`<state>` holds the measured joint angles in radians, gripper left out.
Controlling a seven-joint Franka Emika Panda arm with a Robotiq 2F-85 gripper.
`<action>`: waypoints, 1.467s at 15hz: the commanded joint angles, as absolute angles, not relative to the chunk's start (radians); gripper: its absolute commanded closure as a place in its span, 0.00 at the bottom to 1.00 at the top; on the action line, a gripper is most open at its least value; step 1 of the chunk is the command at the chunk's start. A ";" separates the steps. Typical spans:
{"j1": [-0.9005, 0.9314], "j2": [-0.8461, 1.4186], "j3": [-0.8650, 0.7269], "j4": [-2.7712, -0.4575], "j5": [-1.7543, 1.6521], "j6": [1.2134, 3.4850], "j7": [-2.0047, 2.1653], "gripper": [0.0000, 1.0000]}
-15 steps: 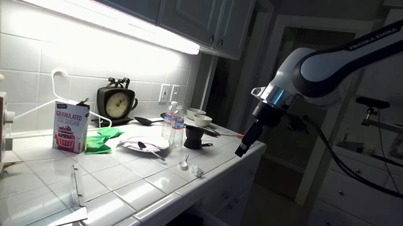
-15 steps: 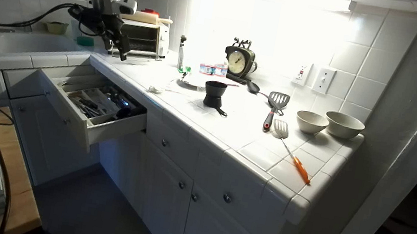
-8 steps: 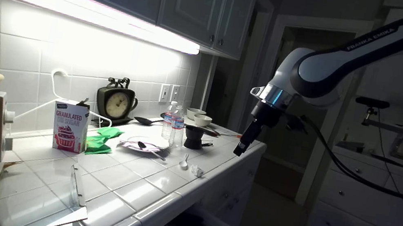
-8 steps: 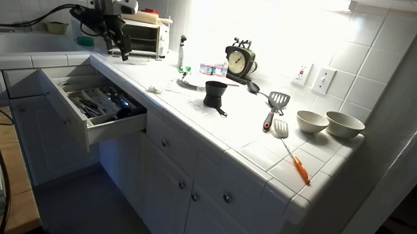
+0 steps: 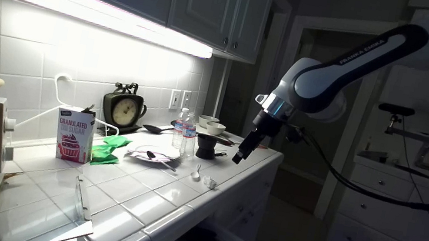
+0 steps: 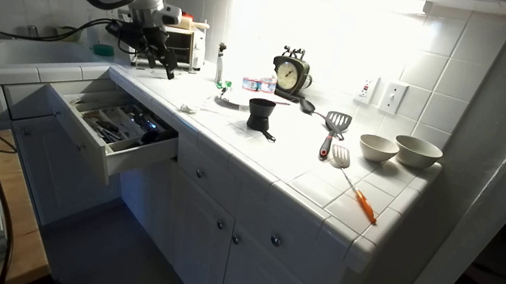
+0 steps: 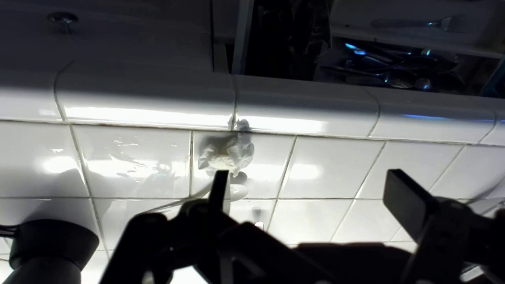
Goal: Put the spoon inside the drawer
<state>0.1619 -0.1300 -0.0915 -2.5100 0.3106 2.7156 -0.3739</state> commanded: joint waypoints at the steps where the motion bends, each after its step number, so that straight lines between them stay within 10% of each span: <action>1: 0.148 -0.012 -0.068 -2.419 0.333 2.751 -0.465 0.00; 22: 0.108 0.160 -0.006 -2.293 0.310 2.846 -0.562 0.00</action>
<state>0.1078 0.1602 -0.0056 -2.2928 0.3095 2.8460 -0.5625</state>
